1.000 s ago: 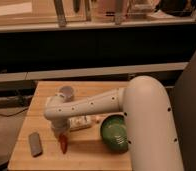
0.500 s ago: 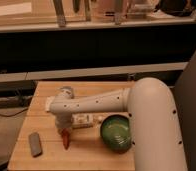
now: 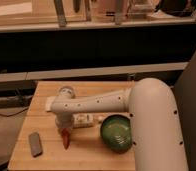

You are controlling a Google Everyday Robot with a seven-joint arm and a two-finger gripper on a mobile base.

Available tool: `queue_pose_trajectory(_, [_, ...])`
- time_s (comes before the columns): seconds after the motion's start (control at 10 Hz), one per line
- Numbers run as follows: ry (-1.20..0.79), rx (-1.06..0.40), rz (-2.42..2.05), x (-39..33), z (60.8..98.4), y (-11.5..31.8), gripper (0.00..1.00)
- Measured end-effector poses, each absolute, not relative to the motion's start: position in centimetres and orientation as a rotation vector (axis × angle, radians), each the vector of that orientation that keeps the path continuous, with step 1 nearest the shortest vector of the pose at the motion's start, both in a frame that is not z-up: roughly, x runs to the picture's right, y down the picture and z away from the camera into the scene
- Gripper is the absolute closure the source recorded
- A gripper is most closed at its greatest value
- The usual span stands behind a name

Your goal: Drag the pepper across the table

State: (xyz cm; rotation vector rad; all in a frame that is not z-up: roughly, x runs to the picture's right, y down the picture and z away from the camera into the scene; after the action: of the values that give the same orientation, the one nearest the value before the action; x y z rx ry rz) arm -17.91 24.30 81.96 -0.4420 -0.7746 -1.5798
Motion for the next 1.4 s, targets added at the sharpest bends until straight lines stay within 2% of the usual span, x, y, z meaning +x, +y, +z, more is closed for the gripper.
queue_pose_trajectory(1.4, [-0.798,-0.402,-1.517,-15.9,82.0,23.5,1.00])
